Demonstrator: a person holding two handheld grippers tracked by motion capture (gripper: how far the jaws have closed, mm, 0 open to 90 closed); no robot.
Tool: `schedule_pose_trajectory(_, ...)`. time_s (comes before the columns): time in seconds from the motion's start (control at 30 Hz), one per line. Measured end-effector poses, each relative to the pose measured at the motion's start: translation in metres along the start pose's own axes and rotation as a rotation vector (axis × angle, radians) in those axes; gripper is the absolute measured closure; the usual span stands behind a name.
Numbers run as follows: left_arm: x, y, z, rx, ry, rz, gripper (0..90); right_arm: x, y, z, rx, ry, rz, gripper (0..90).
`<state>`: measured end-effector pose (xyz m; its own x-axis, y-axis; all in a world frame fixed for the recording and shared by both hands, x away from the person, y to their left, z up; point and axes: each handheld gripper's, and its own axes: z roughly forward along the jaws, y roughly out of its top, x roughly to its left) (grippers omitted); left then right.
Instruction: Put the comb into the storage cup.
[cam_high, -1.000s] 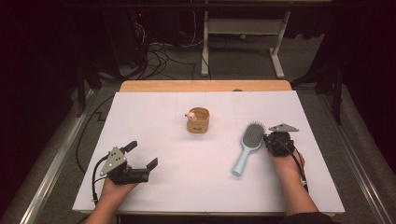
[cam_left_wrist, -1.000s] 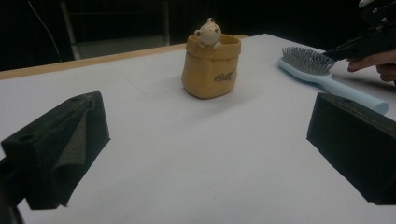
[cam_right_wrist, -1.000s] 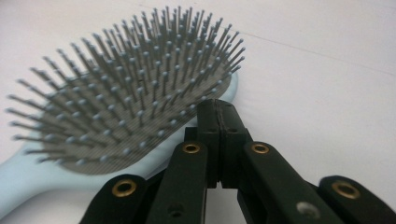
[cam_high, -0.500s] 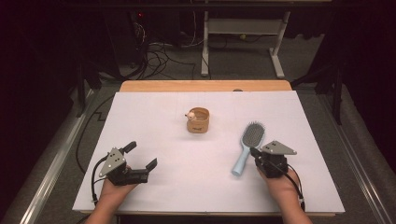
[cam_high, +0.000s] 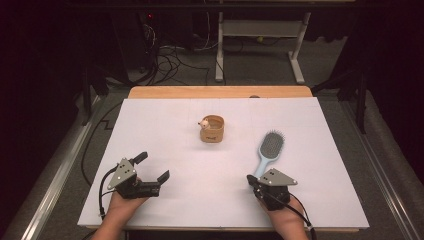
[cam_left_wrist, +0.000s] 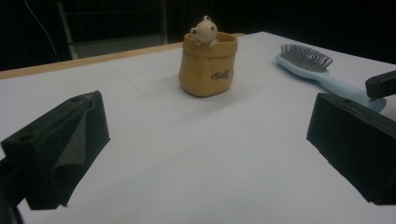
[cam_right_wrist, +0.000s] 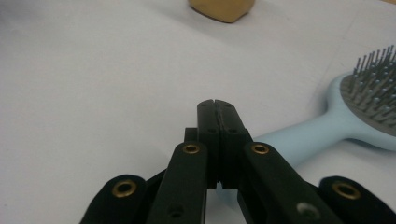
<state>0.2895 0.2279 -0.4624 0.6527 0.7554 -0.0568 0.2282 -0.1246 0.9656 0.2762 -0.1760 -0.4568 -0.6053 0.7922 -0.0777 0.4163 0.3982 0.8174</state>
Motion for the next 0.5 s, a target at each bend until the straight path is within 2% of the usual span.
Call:
schedule_pose_trajectory(0.13,-0.001,0.0,0.0,0.005,-0.004,0.005,0.1,0.009,0.001,0.007,0.016,0.006,-0.024,90.0)
schedule_pose_trajectory(0.3,-0.002,-0.001,0.0,0.007,-0.007,0.011,0.1,0.017,0.0,0.018,0.066,-0.018,-0.046,90.0)
schedule_pose_trajectory(0.5,-0.002,-0.001,0.0,0.007,-0.01,0.012,0.1,0.017,-0.002,0.018,0.081,-0.043,-0.035,90.0)
